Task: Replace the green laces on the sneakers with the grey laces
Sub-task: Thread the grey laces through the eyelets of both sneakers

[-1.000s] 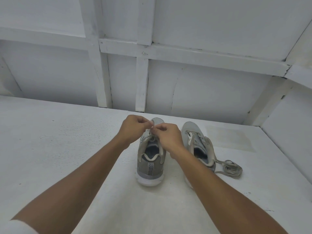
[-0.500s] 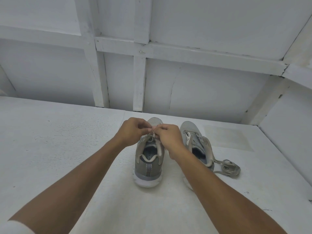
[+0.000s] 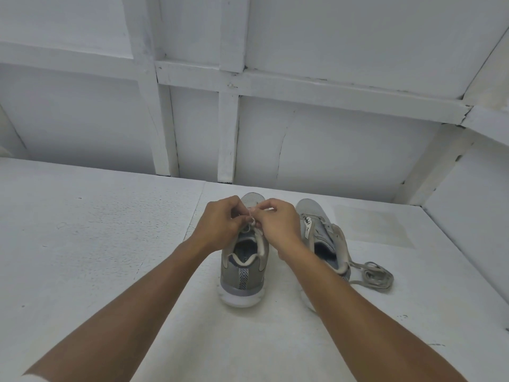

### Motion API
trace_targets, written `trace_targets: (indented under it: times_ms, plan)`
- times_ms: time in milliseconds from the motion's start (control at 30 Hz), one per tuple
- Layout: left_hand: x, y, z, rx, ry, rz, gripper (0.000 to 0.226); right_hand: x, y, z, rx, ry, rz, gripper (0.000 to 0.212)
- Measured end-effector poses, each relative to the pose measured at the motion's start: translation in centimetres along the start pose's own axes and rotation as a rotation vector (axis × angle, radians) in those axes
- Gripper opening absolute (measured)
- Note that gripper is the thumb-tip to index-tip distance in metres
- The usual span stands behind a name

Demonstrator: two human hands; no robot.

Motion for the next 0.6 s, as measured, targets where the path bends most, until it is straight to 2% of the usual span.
trace_targets:
  times_ms: [200,267,533,600]
  plan:
    - [-0.39,0.03,-0.11,0.015,0.000,-0.010,0.009,-0.77,-0.88,-0.60,-0.089,-0.190,-0.158,0.020]
    - [-0.47,0.01,-0.09,0.035,0.001,-0.021,0.010,-0.80,-0.95,-0.66,-0.097,-0.226,-0.157,0.016]
    - [-0.55,0.02,-0.12,0.047,-0.059,-0.094,0.011,-0.81,-0.12,-0.43,0.155,-0.062,-0.384,0.015]
    - [-0.38,0.18,0.02,0.003,-0.052,-0.104,0.007,-0.76,-0.04,-0.15,0.142,-0.053,-0.385,0.012]
Point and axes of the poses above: each hand's wrist, its own y-axis towards the middle knuckle, its own x-axis out of the palm, z = x × y, the point moved 1 cm from there along y, towards the middle knuckle, and after that the axes turned 1 degree about -y, right-handed, at the moved point
